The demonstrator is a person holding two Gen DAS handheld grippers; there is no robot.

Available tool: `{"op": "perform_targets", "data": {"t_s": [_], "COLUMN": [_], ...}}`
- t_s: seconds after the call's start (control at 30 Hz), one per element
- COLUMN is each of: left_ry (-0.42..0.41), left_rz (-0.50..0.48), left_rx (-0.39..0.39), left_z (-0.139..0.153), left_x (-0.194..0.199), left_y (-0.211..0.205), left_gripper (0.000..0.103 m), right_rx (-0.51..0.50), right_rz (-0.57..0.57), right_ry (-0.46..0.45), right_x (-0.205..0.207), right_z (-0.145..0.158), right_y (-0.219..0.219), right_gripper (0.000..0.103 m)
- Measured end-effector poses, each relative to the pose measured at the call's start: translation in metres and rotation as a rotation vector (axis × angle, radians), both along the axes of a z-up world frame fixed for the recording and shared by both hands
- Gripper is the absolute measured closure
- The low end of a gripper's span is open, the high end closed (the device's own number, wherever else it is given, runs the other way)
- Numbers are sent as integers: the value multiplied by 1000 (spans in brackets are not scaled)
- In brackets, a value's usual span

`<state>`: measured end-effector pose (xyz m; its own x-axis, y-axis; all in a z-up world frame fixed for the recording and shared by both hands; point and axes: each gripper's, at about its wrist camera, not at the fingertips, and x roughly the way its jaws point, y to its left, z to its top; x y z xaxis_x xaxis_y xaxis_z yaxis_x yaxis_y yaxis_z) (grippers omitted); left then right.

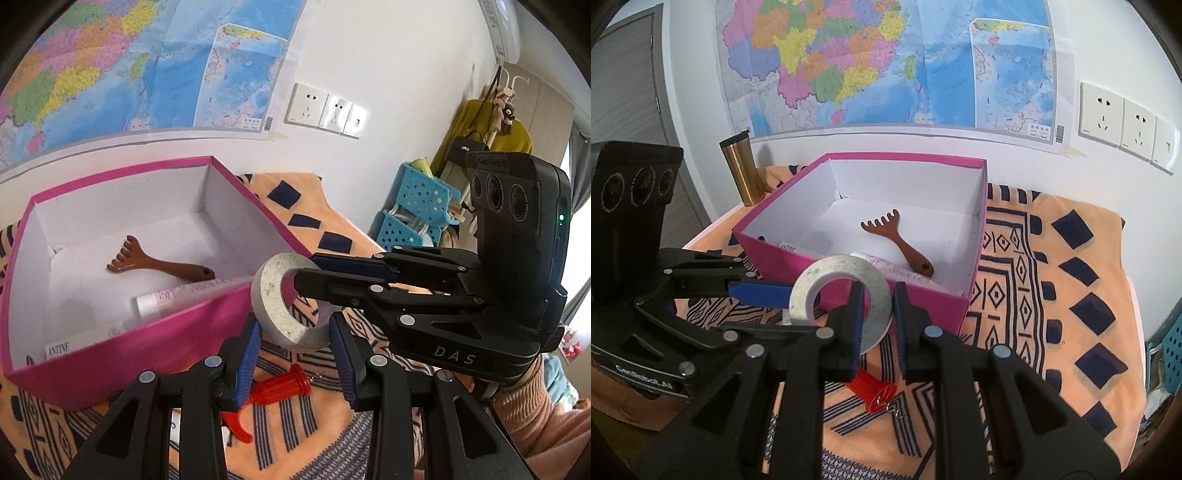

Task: Organize rigid objects
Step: 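Lift the tape roll into the pink box and open the right gripper, then move the right gripper to the red trigger spray bottle and grasp its neck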

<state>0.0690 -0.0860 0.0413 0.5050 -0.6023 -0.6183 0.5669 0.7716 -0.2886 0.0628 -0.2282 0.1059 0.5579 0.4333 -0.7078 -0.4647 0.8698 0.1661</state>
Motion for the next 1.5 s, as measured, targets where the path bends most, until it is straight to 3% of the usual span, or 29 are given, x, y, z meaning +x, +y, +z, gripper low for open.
{"op": "perform_targets", "data": {"t_s": [0.4,0.83,1.23,1.37,1.5], "left_ry": [-4,72,102,71,41], "left_rz": [35,66,87,129,157], "left_rx": [10,-2,1,21,16], "left_z": [5,-10,-18,-18,-18], "left_x": [28,63,70,60,43], "left_y": [2,4,9,19,35], "left_gripper": [66,65,66,66,66], "right_rx": [-11,-47,-86,-151,-119], "right_rz": [7,-4,-44,-120,-113], "right_ry": [0,41,81,50,25], "right_x": [30,64,81,80,66], "right_z": [0,-16,-27,-30,-23], "right_y": [3,9,9,6,0], "right_gripper": [86,86,86,81,80]}}
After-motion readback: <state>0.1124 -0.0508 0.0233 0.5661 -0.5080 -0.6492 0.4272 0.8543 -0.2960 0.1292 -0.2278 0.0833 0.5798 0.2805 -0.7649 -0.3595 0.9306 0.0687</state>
